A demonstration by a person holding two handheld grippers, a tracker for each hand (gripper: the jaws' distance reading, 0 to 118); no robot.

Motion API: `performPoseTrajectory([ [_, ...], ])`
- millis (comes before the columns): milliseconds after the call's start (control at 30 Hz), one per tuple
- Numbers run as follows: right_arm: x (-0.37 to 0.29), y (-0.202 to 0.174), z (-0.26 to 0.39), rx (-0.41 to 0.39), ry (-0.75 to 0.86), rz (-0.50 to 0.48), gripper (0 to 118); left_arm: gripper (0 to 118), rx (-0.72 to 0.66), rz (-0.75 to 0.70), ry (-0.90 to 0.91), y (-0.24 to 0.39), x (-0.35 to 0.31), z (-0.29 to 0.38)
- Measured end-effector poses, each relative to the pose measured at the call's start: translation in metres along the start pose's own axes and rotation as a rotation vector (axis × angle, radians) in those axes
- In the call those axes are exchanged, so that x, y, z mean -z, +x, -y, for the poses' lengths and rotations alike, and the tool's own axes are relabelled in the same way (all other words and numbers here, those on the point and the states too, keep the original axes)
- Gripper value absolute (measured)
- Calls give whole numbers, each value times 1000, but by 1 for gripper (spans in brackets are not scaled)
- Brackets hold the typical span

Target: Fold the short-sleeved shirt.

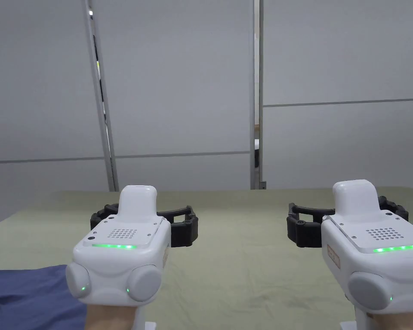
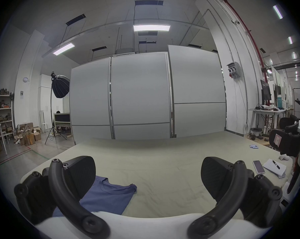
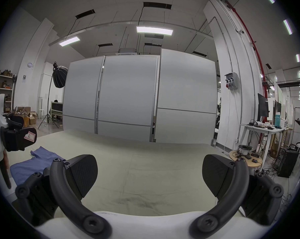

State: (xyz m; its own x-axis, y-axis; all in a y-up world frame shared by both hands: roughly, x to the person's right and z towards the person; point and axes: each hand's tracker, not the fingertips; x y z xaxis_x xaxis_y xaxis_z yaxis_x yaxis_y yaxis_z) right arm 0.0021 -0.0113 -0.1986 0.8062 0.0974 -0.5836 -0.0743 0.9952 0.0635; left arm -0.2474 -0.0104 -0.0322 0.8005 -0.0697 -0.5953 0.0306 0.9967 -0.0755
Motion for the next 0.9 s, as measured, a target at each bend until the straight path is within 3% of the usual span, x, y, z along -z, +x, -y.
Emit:
performPoseTrajectory([
  [900,1,6,7,38,2,-14,118,118,10,-11,-6,6,1,12],
])
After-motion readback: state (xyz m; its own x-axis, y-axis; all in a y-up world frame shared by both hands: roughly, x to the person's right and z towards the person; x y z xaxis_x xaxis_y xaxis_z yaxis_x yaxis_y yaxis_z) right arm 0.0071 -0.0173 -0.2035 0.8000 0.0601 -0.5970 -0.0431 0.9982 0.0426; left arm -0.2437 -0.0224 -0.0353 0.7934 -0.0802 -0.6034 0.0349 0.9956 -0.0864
